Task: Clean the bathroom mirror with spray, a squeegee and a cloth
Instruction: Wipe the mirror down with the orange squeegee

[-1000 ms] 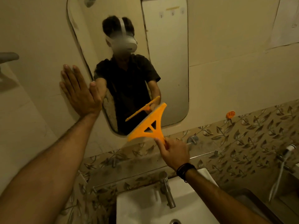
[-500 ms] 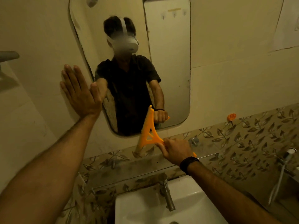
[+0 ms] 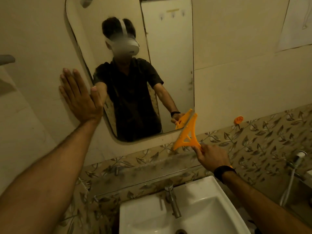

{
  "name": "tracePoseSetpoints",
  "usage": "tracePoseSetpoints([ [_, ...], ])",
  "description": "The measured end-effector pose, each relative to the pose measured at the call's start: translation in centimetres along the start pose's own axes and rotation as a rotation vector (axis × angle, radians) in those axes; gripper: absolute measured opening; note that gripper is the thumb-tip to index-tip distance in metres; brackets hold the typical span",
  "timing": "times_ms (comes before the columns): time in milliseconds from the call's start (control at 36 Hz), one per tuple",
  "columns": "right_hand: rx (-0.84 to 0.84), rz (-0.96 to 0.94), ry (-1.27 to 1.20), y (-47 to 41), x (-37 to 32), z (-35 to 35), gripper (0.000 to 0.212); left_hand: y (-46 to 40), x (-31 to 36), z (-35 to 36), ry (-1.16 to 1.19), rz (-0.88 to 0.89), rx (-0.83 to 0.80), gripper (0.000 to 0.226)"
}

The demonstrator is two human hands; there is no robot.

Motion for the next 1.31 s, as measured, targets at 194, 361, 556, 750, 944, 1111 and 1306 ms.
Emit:
tracePoseSetpoints([
  [194,0.133,0.139,-0.29,0.5,1.1,-2.8,0.055,0.0,-0.2,0.4,0.021,0.002,0.02,0.067],
  [361,0.287,0.026,-0.569,0.6,-4.2,-5.7,0.056,0.0,-0.2,0.1,0.013,-0.001,0.019,0.067],
  [556,0.253,-0.103,-0.906,0.7,-14.2,-7.1,0.045,0.1,-0.2,0.1,0.021,0.007,0.01,0.067],
  [750,0.122,-0.045,-0.973,-0.2,-20.2,-5.4,0.045,0.1,-0.1,0.0,0.023,0.008,0.019,0.067],
  [944,0.005,0.014,-0.945,1.4,-20.1,-1.6,0.046,0.2,-0.2,0.0,0.026,0.013,0.026,0.068],
  [1111,-0.154,0.054,-0.829,3.7,-18.3,1.7,0.05,0.2,-0.1,0.0,0.05,0.014,0.025,0.067],
  [1306,-0.175,0.094,-0.723,5.7,-16.3,3.4,0.054,0.1,0.0,-0.1,0.033,0.014,0.024,0.068],
])
Point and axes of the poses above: each hand's wrist, its own y-axis away from the middle knuckle, its own z-axis out of the palm, x = y × z, the point moved 8 cm from there along -y, towards the middle knuckle, and after that the axes turned 2 degrees about y, right-handed, at the moved point
